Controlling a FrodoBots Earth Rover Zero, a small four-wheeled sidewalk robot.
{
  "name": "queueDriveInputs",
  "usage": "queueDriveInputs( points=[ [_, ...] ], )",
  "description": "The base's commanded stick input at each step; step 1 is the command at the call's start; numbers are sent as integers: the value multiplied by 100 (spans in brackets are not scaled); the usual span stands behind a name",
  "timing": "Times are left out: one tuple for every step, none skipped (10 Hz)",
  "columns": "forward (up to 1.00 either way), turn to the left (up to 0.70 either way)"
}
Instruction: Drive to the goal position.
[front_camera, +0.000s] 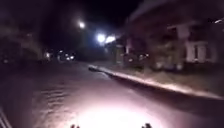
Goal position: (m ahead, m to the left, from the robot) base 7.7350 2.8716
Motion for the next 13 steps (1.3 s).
queueDriveInputs(
  points=[
    [70, 0],
    [70, 0],
    [70, 0],
    [70, 0],
    [70, 0],
    [70, 0],
    [70, 0],
    [70, 0],
    [70, 0],
    [70, 16],
    [70, 30],
    [70, 20],
    [70, 6]
  ],
)
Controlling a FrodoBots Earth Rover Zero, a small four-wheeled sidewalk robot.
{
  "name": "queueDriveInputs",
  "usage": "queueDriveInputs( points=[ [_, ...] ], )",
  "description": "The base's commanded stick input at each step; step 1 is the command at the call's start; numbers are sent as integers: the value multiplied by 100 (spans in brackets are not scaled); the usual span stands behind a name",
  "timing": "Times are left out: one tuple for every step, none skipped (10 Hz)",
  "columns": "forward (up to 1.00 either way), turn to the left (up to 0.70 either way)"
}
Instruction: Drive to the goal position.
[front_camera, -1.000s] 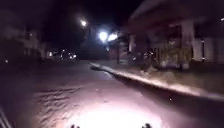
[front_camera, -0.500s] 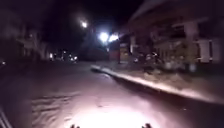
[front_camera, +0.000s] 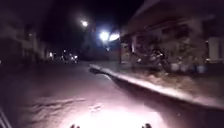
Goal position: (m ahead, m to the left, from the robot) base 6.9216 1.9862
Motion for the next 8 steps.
queueDriveInputs(
  points=[
    [70, 0],
    [70, 0],
    [70, 0],
    [70, 0],
    [70, 8],
    [70, 35],
    [70, 35],
    [70, 4]
  ],
)
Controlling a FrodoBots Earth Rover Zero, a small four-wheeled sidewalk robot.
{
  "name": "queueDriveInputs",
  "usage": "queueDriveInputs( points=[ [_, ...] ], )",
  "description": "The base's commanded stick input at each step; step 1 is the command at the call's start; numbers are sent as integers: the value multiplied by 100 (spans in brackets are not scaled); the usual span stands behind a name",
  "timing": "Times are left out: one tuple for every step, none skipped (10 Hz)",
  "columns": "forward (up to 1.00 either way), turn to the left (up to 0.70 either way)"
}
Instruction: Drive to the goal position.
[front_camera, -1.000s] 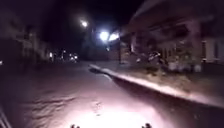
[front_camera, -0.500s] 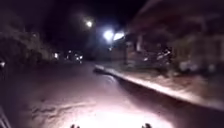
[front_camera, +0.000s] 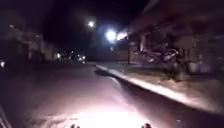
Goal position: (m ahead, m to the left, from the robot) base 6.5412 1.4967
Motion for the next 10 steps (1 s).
queueDriveInputs(
  points=[
    [70, 0],
    [70, 0],
    [70, 0],
    [70, 0],
    [70, 30],
    [70, 35],
    [70, 5],
    [70, 0],
    [70, 0],
    [70, 0]
  ],
)
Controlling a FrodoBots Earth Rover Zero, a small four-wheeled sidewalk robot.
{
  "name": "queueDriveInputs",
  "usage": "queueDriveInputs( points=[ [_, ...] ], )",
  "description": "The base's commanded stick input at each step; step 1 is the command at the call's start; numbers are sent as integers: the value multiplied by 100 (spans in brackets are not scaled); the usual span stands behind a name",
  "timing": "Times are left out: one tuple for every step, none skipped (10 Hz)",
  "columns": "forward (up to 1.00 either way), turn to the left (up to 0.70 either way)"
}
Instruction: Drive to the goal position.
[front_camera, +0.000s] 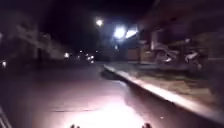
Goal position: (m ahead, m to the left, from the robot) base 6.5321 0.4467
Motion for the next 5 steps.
queueDriveInputs(
  points=[
    [70, 0],
    [70, 0],
    [70, 0],
    [70, 0],
    [70, 0]
  ],
)
